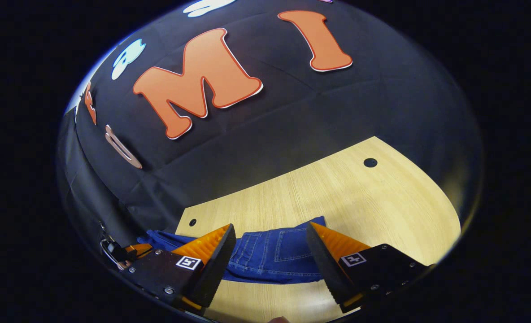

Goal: Grasp the waist and the cuffs of the jeans and fold them to make the two legs overlap; first hold the waist and fold one-third of the jeans toward the cuffs, then hold the cuffs and fold the remaining one-third in the same direction to finish folding.

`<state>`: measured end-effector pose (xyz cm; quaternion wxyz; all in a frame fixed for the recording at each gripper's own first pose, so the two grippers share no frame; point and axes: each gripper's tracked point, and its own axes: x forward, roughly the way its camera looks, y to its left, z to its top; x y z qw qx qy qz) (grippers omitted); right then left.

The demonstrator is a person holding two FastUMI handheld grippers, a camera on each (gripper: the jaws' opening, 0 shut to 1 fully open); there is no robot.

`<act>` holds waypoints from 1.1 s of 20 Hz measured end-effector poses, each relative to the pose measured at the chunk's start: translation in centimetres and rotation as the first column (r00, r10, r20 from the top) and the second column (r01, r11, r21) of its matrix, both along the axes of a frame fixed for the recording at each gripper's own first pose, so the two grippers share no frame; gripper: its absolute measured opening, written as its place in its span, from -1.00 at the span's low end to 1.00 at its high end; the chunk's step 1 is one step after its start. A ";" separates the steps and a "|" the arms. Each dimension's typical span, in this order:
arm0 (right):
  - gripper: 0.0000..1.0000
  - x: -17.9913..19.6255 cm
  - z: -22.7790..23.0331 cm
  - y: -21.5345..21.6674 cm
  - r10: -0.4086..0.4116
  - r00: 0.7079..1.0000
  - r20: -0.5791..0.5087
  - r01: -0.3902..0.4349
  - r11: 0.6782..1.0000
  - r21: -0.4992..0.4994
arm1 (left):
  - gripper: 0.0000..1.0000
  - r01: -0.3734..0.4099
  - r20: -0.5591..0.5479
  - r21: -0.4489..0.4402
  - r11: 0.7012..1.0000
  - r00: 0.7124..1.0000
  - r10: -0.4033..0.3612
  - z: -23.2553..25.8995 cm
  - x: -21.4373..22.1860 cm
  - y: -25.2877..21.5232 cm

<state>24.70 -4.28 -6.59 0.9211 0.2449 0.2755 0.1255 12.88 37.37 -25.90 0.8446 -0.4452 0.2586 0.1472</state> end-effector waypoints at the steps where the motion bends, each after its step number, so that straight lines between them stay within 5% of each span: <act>1: 0.94 0.1 0.0 -0.4 0.004 1.000 0.005 -0.004 1.000 -0.001 | -0.95 0.015 0.011 0.010 1.000 1.000 -0.015 1.0 0.3 -1.1; 10: 0.94 0.5 0.1 -4.4 -0.002 0.999 0.039 0.001 0.999 0.033 | -0.94 0.218 0.087 0.147 0.965 0.969 -0.232 8.6 4.3 -14.6; 22: 0.94 0.8 -1.3 -9.5 -0.030 0.999 0.033 0.028 0.998 0.061 | -0.94 0.478 -0.018 0.217 0.851 0.874 -0.486 6.4 8.5 -32.2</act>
